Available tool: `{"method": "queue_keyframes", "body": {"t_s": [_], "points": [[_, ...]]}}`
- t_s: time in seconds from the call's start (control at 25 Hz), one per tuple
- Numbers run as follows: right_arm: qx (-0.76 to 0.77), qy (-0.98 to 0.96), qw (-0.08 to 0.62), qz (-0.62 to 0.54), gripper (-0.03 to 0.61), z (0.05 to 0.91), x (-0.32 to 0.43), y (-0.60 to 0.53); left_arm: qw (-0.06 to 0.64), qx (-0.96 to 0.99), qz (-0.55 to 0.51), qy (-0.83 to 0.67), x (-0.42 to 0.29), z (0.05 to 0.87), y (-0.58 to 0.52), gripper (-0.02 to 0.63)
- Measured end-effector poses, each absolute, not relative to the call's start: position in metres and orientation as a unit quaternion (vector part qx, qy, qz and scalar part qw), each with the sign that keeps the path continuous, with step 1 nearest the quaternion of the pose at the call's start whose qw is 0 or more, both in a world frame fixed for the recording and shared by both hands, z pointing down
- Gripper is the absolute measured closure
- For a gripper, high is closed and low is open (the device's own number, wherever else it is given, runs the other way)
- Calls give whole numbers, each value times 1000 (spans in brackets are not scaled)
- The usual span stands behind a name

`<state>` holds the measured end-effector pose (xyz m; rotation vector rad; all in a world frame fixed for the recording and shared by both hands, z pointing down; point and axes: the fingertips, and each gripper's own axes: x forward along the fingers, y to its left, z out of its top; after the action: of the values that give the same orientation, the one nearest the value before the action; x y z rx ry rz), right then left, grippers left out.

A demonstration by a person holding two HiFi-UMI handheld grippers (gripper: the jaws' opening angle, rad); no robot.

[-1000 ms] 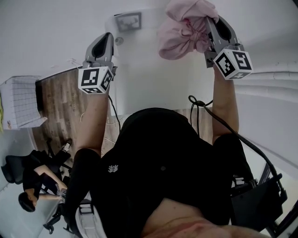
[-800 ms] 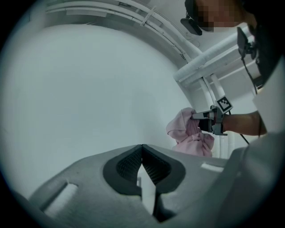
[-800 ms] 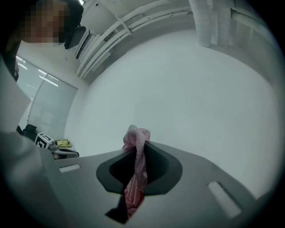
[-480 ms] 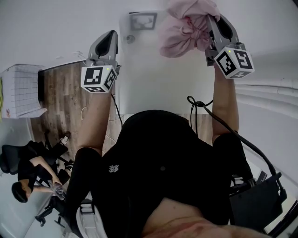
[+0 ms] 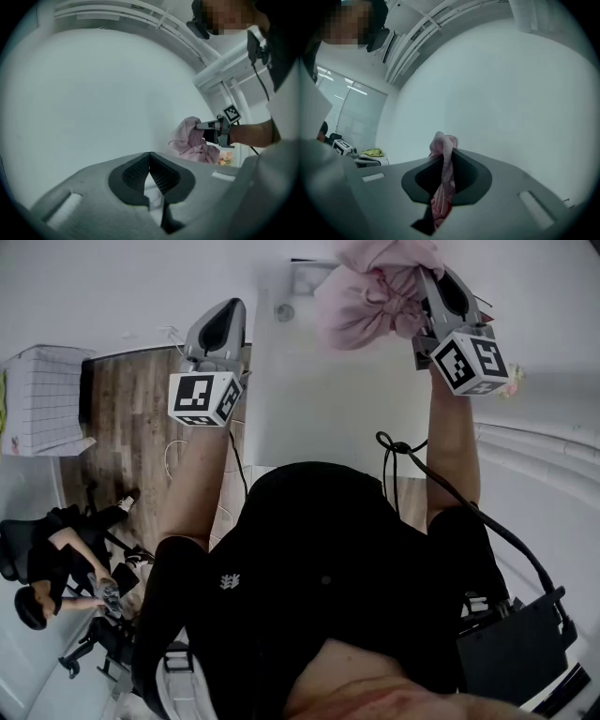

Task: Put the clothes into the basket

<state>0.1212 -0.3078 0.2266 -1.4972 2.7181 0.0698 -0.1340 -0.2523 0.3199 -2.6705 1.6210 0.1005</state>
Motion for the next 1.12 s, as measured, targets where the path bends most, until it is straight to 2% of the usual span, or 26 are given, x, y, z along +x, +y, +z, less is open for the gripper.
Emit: {"method": "queue_keyframes", "body": {"t_s": [0.32, 1.12], "points": [[-470, 882, 5, 8, 548, 238, 74, -323, -8, -848, 37, 528, -171, 323, -257, 614], [-464, 883, -51, -60, 548, 324, 57, -329, -44, -856, 12, 516, -163, 365, -260, 614]]}}
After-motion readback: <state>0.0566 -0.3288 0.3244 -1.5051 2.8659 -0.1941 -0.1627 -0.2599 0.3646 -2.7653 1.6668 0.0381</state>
